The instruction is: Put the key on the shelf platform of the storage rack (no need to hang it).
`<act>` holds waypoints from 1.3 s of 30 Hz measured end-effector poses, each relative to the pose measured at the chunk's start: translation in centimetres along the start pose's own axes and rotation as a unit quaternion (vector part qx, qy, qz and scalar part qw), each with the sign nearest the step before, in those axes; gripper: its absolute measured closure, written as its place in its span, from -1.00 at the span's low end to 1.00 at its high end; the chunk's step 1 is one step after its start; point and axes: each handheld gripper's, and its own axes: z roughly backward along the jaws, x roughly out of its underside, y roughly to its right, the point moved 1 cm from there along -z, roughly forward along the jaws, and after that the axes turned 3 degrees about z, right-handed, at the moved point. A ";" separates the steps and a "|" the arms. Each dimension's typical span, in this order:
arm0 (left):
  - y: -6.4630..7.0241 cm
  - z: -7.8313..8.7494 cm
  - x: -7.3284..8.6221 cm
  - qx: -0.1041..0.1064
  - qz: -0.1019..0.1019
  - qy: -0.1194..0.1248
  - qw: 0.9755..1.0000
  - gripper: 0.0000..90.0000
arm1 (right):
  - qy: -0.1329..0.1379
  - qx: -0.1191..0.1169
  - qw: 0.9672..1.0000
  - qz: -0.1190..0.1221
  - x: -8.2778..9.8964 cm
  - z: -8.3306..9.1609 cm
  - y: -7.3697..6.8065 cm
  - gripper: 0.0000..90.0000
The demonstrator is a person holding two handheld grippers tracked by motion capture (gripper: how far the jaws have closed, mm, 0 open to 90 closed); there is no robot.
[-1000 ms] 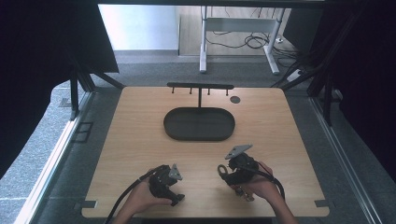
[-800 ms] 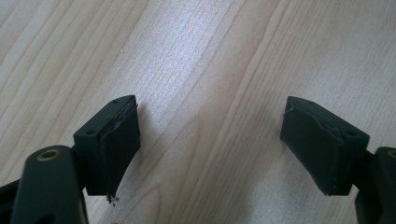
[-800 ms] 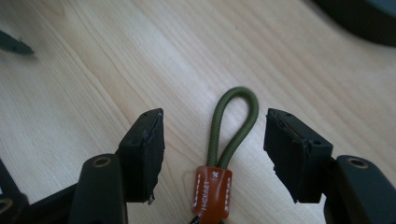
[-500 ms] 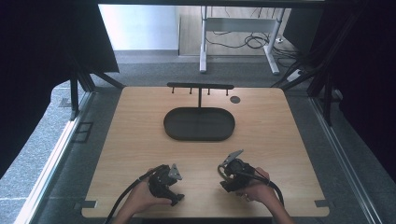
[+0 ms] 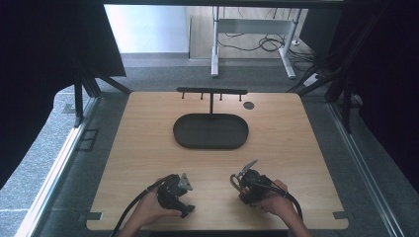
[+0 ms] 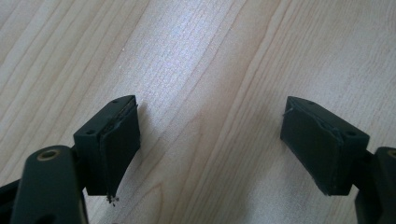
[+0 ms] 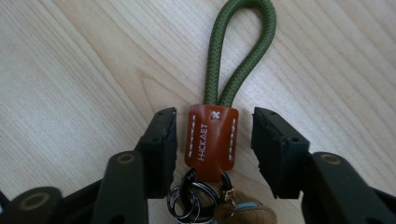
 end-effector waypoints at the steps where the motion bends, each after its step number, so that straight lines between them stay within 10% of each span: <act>1: 0.0 0.0 0.0 0.000 0.000 0.000 1.000 -0.55 | -0.003 -0.003 1.000 -0.001 0.0 -0.1 0.0 0.17; 12: -0.2 0.3 0.0 -0.015 0.011 0.007 1.000 -0.53 | -0.008 -0.031 0.999 -0.011 0.1 0.1 0.7 0.47; 39: -0.3 1.4 -0.1 -0.025 0.016 0.035 0.999 -0.51 | 0.083 -0.037 0.996 0.015 -3.4 8.2 1.4 0.48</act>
